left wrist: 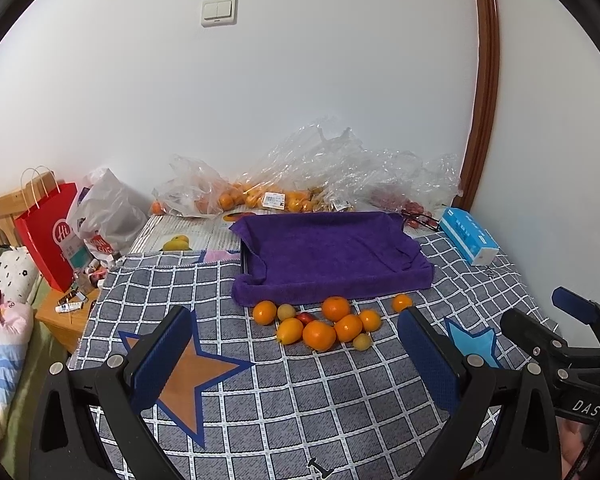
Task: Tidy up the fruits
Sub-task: 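Move the right tool to an orange while the left tool approaches another orange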
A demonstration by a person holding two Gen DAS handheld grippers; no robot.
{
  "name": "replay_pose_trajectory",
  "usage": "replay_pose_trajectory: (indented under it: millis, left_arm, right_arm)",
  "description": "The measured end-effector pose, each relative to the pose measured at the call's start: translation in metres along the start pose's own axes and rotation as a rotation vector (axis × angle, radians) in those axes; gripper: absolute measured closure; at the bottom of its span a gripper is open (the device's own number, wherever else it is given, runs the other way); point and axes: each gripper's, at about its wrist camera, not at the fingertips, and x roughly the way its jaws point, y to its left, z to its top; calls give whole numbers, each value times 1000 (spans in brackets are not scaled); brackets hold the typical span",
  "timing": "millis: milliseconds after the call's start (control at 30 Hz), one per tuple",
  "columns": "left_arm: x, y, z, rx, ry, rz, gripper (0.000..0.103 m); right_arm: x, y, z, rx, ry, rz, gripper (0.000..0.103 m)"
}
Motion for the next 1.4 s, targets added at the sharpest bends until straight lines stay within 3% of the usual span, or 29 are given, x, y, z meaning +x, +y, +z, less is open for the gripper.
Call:
replay_pose_trajectory:
  millis: [900, 1233, 1400]
  left_arm:
    - [39, 16, 3, -42, 43, -32, 0]
    - [92, 35, -9, -40, 103, -18, 0]
    - [120, 53, -19, -85, 132, 40, 0]
  right_arm:
    - [32, -9, -4, 12, 22, -15, 0]
    - [81, -16, -7, 4, 16, -25, 0]
    - [120, -17, -14, -17, 55, -61, 2]
